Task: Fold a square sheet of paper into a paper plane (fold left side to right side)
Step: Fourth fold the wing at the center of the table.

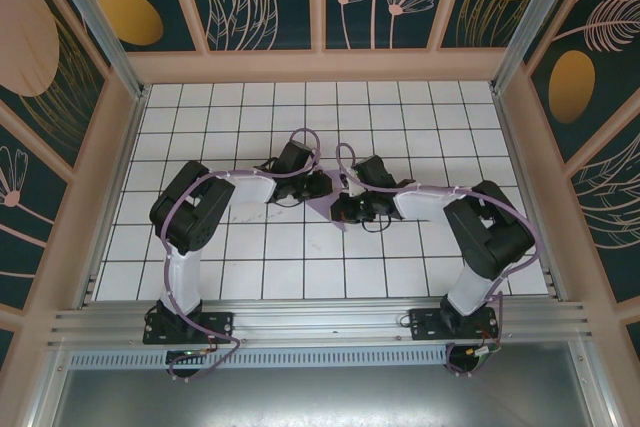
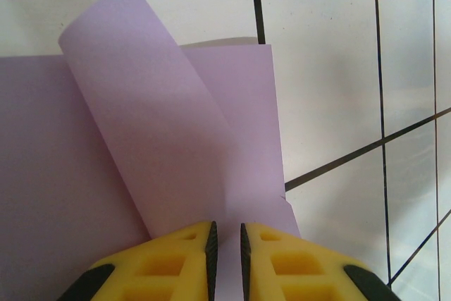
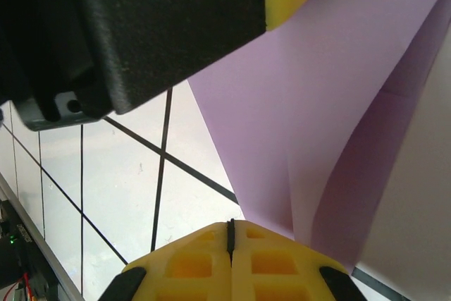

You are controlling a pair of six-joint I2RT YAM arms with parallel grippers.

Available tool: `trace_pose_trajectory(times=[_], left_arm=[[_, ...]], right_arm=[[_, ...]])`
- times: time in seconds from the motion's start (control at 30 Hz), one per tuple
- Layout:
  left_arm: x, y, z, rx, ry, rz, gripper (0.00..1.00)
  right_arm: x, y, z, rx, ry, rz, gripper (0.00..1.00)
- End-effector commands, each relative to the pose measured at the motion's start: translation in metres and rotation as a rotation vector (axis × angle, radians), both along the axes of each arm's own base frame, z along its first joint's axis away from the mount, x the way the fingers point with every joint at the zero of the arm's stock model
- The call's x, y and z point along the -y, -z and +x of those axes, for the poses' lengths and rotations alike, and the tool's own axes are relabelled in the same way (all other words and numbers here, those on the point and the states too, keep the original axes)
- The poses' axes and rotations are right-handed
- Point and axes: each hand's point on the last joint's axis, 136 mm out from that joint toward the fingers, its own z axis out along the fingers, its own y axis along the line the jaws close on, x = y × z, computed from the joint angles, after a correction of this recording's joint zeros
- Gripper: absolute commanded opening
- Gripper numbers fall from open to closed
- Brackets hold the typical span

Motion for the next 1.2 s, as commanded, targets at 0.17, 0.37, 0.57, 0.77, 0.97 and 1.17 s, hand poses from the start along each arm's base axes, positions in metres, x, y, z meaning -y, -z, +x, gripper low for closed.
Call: trace_pose_trajectory(times=[0.17,0.37,0.57,0.77,0.97,1.17], left_arm=[[-0.025,0.031,-0.019,-0.087,-0.016,0.131,0.21],[-0.026,0.031,-0.020,-0.087,-0.016,0.134,0.21],[-0.027,0.031,-0.019,-0.087,-0.019,0.136,0.21],[-0.027,0.031,-0.018,-0.085,-0.019,0.140,0.21],[-0.027,0.031,-0.018,-0.085,-0.020,0.141,0.21],[-0.028,0.032,-0.019,-0.084,-0.022,0.148,0.21]], right_arm=[[0.005,0.016,-0.006,-0.021,-0.008,-0.051,0.01],[0.011,0.022,-0.010,-0.028,0.001,-0.076,0.01],[0.008,0.028,-0.019,-0.061,-0.024,-0.064,0.01],[0.008,0.031,-0.024,-0.084,-0.023,-0.053,0.00],[0.014,0.037,-0.026,-0.089,-0.006,-0.080,0.00],[0.017,0.036,-0.026,-0.082,0.004,-0.089,0.00]])
